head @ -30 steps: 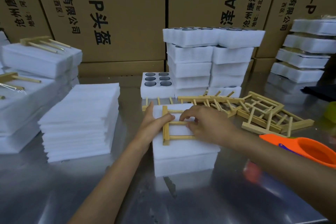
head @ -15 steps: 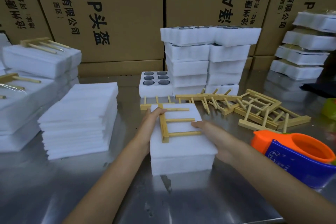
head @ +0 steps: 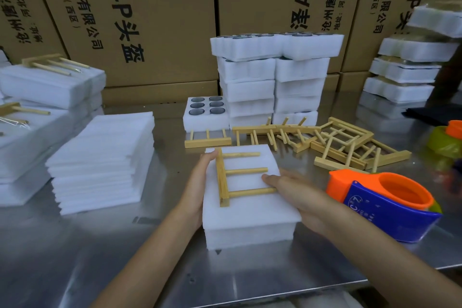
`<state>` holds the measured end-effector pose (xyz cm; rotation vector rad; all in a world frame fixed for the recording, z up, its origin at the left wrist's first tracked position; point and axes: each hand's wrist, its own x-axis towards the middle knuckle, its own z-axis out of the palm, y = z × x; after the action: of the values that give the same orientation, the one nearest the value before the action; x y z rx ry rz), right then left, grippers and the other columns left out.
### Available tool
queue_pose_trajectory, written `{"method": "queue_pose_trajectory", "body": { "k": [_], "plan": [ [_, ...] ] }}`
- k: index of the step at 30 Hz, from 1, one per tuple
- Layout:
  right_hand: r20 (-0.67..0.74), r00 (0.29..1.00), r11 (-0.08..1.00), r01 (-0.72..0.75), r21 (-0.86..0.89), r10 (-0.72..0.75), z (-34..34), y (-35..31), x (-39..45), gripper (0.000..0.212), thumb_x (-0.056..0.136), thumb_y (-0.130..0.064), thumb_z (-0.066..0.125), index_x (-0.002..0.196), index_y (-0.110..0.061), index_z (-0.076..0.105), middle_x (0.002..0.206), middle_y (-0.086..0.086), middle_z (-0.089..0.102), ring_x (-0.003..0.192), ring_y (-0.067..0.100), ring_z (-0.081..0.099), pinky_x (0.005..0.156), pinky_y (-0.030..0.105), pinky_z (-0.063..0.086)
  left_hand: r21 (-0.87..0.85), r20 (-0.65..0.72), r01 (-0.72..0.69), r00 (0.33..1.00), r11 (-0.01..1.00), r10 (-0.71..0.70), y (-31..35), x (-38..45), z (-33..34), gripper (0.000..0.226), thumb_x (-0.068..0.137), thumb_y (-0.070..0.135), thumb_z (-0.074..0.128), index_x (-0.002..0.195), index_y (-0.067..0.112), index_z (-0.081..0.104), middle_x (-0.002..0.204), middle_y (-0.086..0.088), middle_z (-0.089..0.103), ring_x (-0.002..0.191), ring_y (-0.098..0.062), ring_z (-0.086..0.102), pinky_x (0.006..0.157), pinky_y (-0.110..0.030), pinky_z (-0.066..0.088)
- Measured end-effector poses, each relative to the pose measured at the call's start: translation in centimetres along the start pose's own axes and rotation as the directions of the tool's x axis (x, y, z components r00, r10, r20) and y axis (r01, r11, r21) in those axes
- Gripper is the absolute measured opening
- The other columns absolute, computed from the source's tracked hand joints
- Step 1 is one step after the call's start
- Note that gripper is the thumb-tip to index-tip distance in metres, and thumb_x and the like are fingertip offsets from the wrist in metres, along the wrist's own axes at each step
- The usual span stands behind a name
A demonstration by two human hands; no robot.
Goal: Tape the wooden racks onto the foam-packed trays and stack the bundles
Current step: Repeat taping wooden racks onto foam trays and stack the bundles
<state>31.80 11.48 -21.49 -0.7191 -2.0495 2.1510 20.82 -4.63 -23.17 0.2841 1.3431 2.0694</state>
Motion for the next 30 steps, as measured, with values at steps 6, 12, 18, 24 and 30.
{"method": "queue_pose_trajectory", "body": {
  "k": [6, 12, 18, 24, 30],
  "plan": [
    [0.020, 0.994, 0.987, 0.111, -0.121, -0.109, -0.1, -0.3, -0.3, 0.015, 0.099, -0.021, 0.056, 0.107, -0.030, 0.064, 0.090, -0.013, 0.074, 0.075, -0.003, 0.070, 0.056, 0.015, 0.054, 0.051, -0.058, -0.043, 0.997, 0.998, 0.046, -0.2, -0.1, -0.3, 0.048, 0.092, 0.034, 0.058, 0.136, 0.015, 0.056, 0.131, -0.017, 0.064, 0.121, -0.039, 0.060, 0.107, -0.060, 0.042],
    [-0.237, 0.530, 0.400, 0.217, -0.890, -0.814, -5.7, 1.0, -3.3, 0.024, 0.094, -0.019, 0.047, 0.112, -0.024, 0.061, 0.114, -0.003, 0.061, 0.100, 0.009, 0.051, 0.077, 0.029, 0.040, 0.122, -0.103, -0.251, 0.959, 0.960, 0.264, 0.0, 0.1, -1.4, 0.043, 0.092, 0.028, 0.054, 0.129, 0.005, 0.056, 0.129, -0.011, 0.063, 0.124, -0.034, 0.056, 0.109, -0.049, 0.040],
    [-0.451, 0.326, 0.370, -0.283, -0.885, -0.831, -10.6, 3.5, -4.7, 0.022, 0.091, -0.028, 0.050, 0.081, -0.008, 0.048, 0.045, 0.008, 0.038, 0.041, 0.023, 0.035, 0.051, 0.025, 0.029, 0.353, -0.229, -0.392, 0.844, 0.850, 0.485, 1.7, -0.2, -0.2, 0.044, 0.088, 0.031, 0.060, 0.132, 0.039, 0.061, 0.135, 0.018, 0.060, 0.125, 0.000, 0.054, 0.111, -0.033, 0.039],
    [-0.493, 0.334, 0.446, -0.213, -0.870, -0.803, -11.0, 0.6, -4.4, 0.016, 0.091, -0.021, 0.054, 0.088, -0.005, 0.054, 0.056, 0.025, 0.056, 0.052, 0.041, 0.057, 0.058, 0.038, 0.038, 0.775, 0.157, -0.518, 0.713, 0.363, 0.683, 2.8, -3.2, 3.7, 0.037, 0.094, 0.021, 0.055, 0.120, 0.047, 0.060, 0.120, 0.039, 0.053, 0.117, 0.015, 0.046, 0.093, -0.012, 0.036],
    [-0.304, 0.227, 0.326, 0.069, -0.943, -0.925, -8.2, -2.9, -5.1, 0.024, 0.089, -0.026, 0.040, 0.081, -0.008, 0.053, 0.054, 0.005, 0.048, 0.046, 0.028, 0.046, 0.049, 0.029, 0.035, 0.866, 0.387, -0.400, 0.916, 0.301, 0.105, 3.8, -4.1, 9.9, 0.065, 0.094, 0.030, 0.056, 0.152, 0.039, 0.027, 0.156, 0.018, 0.034, 0.127, 0.001, 0.043, 0.089, -0.009, 0.032]
  ]
}}
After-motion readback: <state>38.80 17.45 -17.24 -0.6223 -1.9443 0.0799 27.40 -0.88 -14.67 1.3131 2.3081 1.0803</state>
